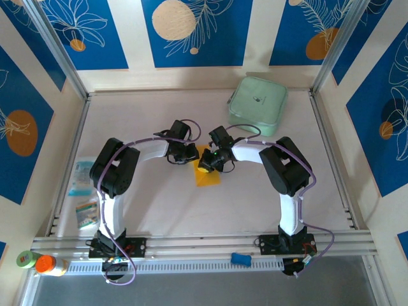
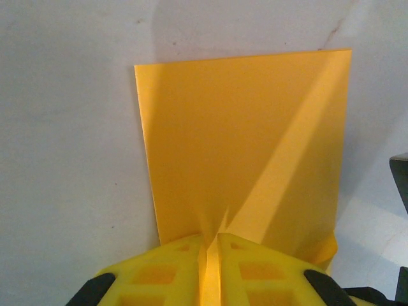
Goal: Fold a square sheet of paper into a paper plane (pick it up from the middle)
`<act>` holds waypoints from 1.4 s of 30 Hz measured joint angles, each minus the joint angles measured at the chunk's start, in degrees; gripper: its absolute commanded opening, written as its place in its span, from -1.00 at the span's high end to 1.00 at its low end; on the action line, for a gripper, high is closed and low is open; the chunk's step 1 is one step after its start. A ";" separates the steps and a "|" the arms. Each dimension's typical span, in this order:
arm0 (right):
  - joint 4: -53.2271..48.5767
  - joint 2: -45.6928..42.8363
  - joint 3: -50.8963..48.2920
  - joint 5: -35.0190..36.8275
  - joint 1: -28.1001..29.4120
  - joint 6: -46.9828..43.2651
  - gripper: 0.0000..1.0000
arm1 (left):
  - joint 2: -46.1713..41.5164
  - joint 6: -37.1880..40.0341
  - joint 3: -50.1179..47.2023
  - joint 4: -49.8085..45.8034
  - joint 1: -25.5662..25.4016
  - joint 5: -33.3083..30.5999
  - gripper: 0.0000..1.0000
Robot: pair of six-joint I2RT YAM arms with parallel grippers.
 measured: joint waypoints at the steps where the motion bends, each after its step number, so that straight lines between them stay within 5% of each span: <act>1: 0.00 0.07 0.04 -0.02 0.00 0.00 1.00 | 0.00 0.00 0.00 0.02 0.00 0.00 0.69; 15: -0.57 0.44 0.61 -0.17 0.00 -0.04 0.90 | -0.02 0.02 0.02 0.04 0.04 -0.02 0.68; 26: -0.83 0.74 1.79 -0.96 0.00 -0.07 0.28 | -4.31 -1.33 0.02 -1.14 6.73 -0.33 0.50; 32: -0.61 0.74 2.08 -1.51 0.00 -0.22 0.13 | -8.92 -1.49 -0.57 -1.22 11.23 -0.39 0.48; 42: -0.68 0.74 2.14 -1.51 -0.07 -0.72 0.21 | -13.38 -1.57 -8.39 0.07 8.96 6.67 0.57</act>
